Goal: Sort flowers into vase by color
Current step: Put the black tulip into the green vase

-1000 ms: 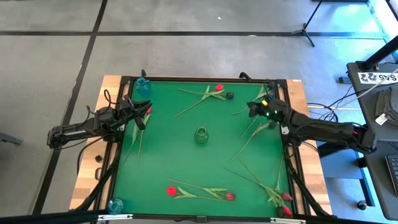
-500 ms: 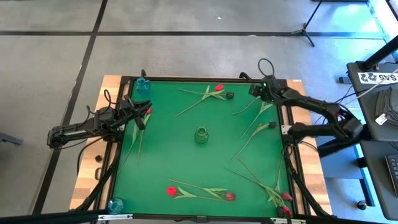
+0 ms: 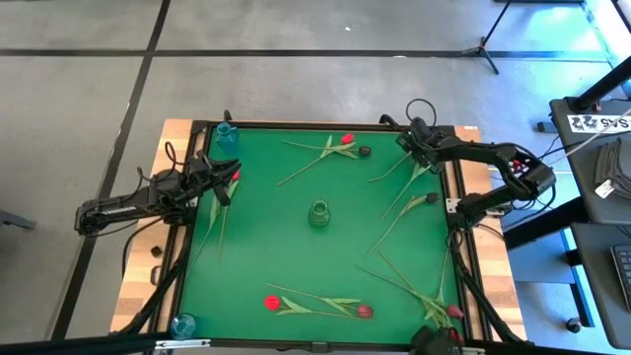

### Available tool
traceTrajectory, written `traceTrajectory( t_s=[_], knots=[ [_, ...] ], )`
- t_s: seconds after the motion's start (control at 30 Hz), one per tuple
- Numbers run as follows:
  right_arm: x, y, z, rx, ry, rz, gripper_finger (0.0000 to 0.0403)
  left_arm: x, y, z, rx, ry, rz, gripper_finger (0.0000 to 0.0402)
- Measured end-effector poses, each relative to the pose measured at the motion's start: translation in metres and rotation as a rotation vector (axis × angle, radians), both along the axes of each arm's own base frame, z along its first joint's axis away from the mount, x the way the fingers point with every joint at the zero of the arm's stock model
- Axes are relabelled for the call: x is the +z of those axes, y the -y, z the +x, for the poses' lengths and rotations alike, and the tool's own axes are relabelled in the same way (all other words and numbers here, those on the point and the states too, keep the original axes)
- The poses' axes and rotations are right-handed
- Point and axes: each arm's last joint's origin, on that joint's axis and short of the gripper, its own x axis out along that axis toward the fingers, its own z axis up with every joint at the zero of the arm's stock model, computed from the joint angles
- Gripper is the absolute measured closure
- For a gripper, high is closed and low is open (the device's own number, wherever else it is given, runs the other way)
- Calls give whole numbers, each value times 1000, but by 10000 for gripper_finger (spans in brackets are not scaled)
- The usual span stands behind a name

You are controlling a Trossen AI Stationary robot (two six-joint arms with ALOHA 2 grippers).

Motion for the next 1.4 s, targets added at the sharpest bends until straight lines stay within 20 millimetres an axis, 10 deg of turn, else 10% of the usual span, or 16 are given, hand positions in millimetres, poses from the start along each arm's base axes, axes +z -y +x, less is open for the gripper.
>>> traceTrajectory(
  t_s=[1.4],
  knots=[
    [-23,-7,50,20,-346,41,309,0,0,0,0,0,0,323]
  ],
)
